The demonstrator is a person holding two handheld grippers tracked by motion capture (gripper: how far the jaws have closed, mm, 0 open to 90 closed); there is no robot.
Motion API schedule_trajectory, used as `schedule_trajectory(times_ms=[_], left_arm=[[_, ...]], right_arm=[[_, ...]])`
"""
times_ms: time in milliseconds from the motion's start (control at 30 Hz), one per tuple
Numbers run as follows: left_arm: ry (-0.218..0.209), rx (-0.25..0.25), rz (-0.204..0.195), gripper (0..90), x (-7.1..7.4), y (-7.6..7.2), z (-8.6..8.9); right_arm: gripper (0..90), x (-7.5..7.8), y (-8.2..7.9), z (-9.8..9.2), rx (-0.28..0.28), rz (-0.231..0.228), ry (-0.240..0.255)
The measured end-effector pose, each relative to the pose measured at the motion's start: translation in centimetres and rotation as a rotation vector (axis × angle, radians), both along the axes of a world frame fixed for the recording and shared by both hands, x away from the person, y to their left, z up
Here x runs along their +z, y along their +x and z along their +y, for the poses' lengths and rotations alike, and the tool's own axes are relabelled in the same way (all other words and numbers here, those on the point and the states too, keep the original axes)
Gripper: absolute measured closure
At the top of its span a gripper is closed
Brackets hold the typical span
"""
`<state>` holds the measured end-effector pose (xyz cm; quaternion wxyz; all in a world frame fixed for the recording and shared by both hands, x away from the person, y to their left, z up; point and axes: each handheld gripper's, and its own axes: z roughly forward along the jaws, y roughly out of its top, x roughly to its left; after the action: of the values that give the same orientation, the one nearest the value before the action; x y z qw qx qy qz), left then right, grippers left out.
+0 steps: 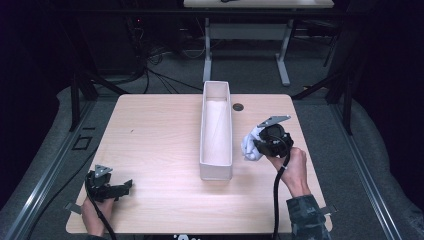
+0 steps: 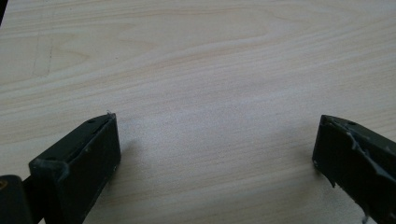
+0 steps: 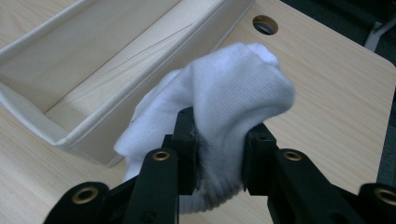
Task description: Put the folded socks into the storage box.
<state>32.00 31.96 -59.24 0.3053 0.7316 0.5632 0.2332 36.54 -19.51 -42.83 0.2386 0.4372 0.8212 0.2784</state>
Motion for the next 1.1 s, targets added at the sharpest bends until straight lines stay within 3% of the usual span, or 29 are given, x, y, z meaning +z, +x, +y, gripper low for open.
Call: schedule_trajectory(times_ms=[1100], left_arm=[[0.000,0.000,0.000,0.6,0.0,0.0,0.0]], right_arm=[[70.7,2.7,0.6,1.0,0.013,-0.050,-0.009]])
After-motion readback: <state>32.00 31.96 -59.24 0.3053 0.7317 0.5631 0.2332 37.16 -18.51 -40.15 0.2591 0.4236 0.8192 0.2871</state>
